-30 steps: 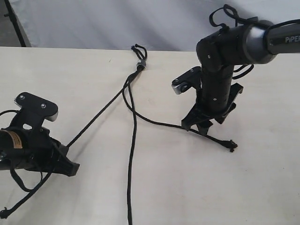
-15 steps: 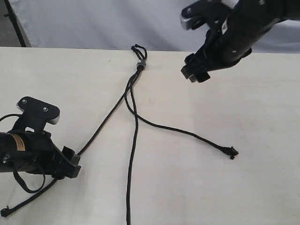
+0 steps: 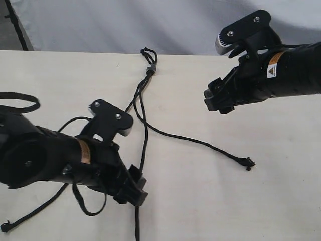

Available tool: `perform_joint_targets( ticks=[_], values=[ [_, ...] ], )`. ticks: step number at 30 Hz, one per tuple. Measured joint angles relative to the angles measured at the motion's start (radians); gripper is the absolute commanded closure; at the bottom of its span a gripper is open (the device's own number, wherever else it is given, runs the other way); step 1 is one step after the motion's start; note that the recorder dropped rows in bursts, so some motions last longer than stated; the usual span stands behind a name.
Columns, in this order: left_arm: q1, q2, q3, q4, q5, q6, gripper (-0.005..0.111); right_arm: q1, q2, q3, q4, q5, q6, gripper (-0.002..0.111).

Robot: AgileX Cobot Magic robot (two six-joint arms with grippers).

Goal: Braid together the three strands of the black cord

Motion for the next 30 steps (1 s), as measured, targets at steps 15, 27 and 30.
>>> perform_joint_targets(
  ticks=[15, 27, 30],
  values=[
    [-0.022, 0.317, -0.245, 0.018, 0.147, -0.012, 0.078, 0.0, 0.0, 0.019, 0.0, -0.039, 0.0, 0.031],
    [-0.022, 0.2, -0.254, 0.098, 0.313, -0.012, 0.106, 0.0, 0.002, 0.019, 0.0, -0.041, 0.0, 0.031],
    [-0.022, 0.122, -0.265, 0.241, 0.37, -0.014, 0.106, 0.0, 0.02, 0.019, 0.0, -0.041, 0.0, 0.031]
  ],
)
